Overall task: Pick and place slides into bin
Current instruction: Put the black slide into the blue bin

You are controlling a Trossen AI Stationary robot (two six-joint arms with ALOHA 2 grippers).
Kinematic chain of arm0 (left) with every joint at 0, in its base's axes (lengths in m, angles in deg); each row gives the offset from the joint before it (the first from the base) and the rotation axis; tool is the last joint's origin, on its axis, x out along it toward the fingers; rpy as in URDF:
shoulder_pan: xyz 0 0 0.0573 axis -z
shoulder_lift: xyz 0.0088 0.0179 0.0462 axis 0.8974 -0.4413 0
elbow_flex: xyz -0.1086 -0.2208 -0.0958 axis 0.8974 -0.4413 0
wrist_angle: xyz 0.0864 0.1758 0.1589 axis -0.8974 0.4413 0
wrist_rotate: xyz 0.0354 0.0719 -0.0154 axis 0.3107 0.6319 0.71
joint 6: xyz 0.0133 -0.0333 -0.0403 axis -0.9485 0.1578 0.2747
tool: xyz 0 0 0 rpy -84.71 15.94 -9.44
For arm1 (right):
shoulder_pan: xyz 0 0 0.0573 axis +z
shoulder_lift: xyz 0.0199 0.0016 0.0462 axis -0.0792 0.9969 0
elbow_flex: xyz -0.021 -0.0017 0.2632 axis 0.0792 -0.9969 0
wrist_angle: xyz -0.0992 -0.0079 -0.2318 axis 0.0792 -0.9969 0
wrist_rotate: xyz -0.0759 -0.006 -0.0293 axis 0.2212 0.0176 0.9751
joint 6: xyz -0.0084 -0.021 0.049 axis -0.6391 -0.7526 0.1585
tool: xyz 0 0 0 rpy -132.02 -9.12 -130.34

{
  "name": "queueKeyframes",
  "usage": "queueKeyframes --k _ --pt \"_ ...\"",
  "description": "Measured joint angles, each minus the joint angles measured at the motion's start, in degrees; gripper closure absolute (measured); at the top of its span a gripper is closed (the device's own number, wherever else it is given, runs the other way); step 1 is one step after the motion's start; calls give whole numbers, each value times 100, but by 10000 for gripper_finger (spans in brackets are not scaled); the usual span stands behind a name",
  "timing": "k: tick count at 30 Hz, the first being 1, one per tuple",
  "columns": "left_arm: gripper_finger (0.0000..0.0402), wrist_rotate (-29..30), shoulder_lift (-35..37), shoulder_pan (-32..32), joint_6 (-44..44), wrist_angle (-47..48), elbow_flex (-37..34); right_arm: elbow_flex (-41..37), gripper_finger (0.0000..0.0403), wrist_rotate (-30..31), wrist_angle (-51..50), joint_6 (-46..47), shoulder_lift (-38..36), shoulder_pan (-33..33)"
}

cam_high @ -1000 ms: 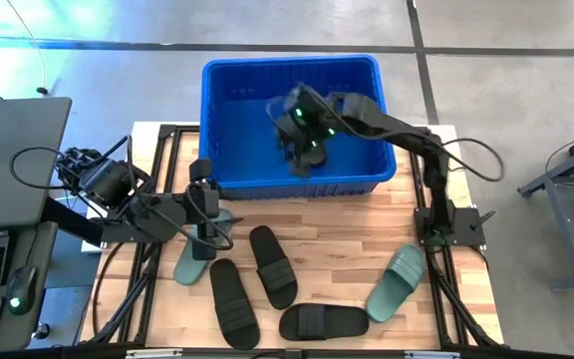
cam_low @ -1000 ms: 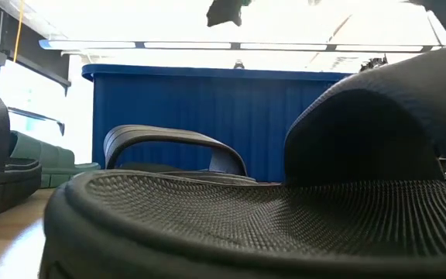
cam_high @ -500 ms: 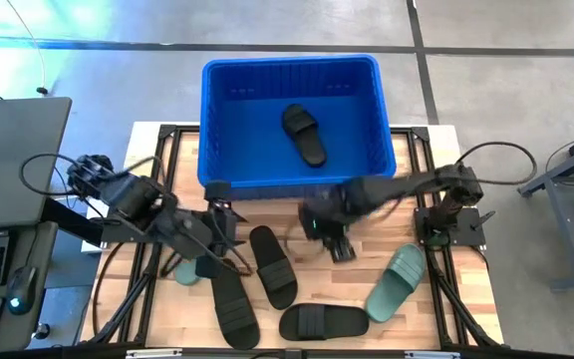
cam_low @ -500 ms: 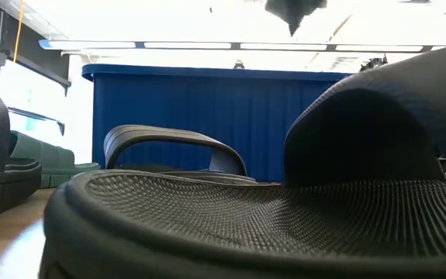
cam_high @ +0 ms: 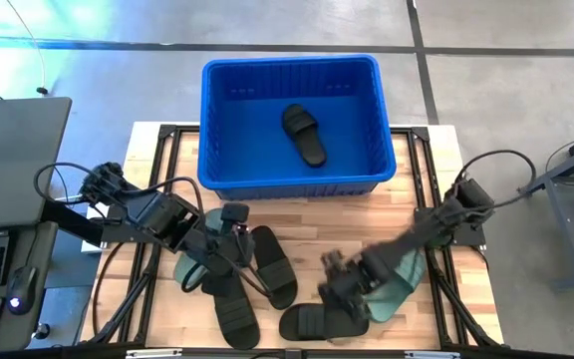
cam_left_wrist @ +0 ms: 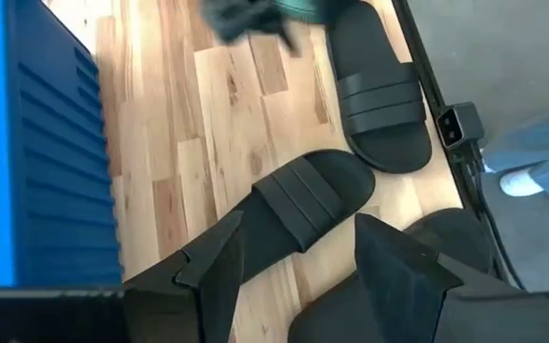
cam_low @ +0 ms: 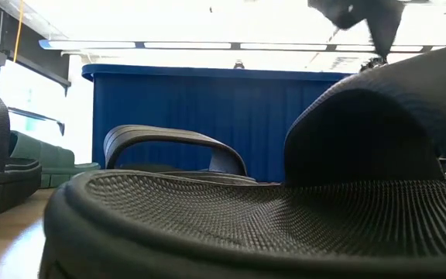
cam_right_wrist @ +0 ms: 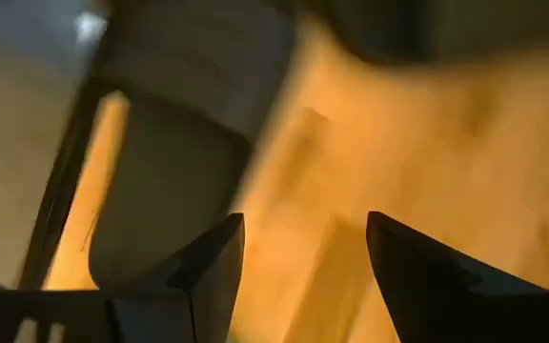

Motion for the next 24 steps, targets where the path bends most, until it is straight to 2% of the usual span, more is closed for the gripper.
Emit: queueKeyframes --k 3,8,12,14,18,24 --pt "218 120 -2 2 -139 2 0 -278 198 383 655 -1125 0 470" --pt "218 126 0 1 -193 3 0 -764 199 1920 2229 -1371 4 1032" --pt "218 140 0 2 -201 1 0 -1088 199 2747 2935 -2066 65 1244" --pt "218 141 0 2 -200 0 0 -1186 199 2724 2955 -2229 118 1259" --pt "218 143 0 2 -144 -9 0 -1269 199 2256 2897 -2489 303 1229" --pt "218 168 0 0 -137 -77 0 -1267 199 2529 3225 -2773 670 1116"
